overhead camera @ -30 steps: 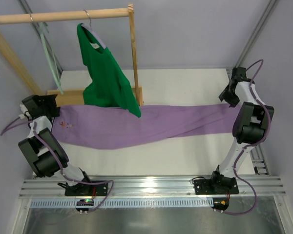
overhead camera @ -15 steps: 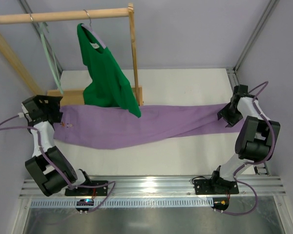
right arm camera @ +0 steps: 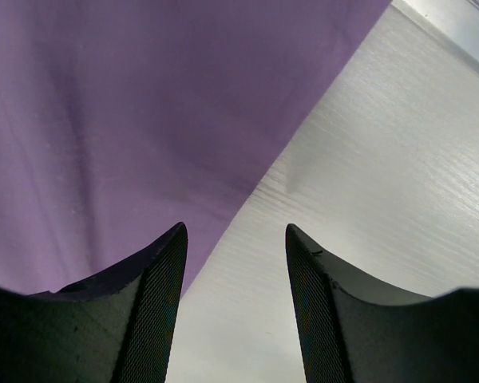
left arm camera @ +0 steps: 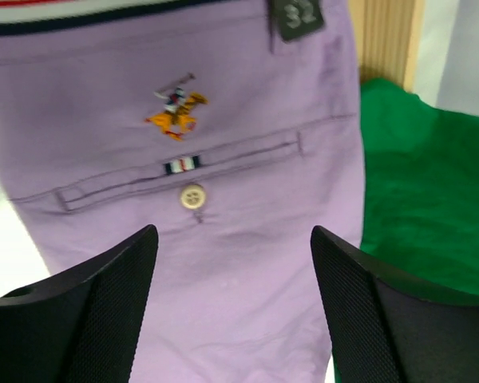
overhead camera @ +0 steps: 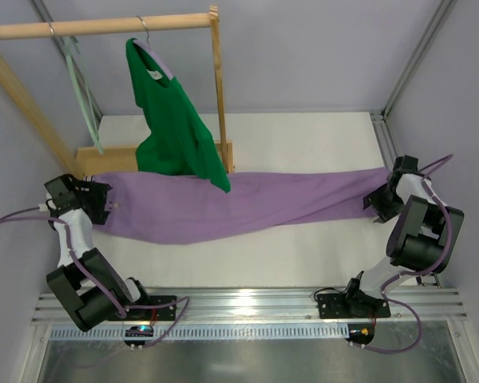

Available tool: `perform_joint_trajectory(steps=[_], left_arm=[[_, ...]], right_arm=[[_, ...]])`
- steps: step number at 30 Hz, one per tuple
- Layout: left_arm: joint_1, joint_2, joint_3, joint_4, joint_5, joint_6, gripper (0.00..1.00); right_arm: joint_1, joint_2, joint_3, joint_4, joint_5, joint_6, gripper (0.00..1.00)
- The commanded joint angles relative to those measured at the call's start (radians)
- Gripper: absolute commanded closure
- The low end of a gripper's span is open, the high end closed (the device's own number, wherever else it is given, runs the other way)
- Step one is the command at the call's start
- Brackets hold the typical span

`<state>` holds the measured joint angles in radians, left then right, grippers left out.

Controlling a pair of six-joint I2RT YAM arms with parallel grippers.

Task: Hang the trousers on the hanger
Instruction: Fold the trousers

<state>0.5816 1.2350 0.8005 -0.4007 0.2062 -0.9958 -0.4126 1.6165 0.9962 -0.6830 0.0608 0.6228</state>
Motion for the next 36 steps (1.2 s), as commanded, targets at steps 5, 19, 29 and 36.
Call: perform_joint_trajectory(steps=[5,19,29,36], left_arm=[[0.073,0.006,0.042,-0.104,-0.066,0.133,0.23],[0.167,-0.029,-0.099,0.055,-0.255,0.071,0.28],[0.170,0.112,-0.185,0.221,-0.243,0.036,0.29],[0.169,0.193,-0.176,0.316,-0.163,0.022,0.30]], right_arm=[[0.003,-0.032,0.048,0.071,-0.116,-0.023,0.45],[0.003,0.003,0.055,0.097,-0.167,-0.048,0.45],[0.001,0.005,0.067,0.100,-0.147,-0.058,0.45],[0.000,0.003,0.070,0.100,-0.130,-0.064,0.45]])
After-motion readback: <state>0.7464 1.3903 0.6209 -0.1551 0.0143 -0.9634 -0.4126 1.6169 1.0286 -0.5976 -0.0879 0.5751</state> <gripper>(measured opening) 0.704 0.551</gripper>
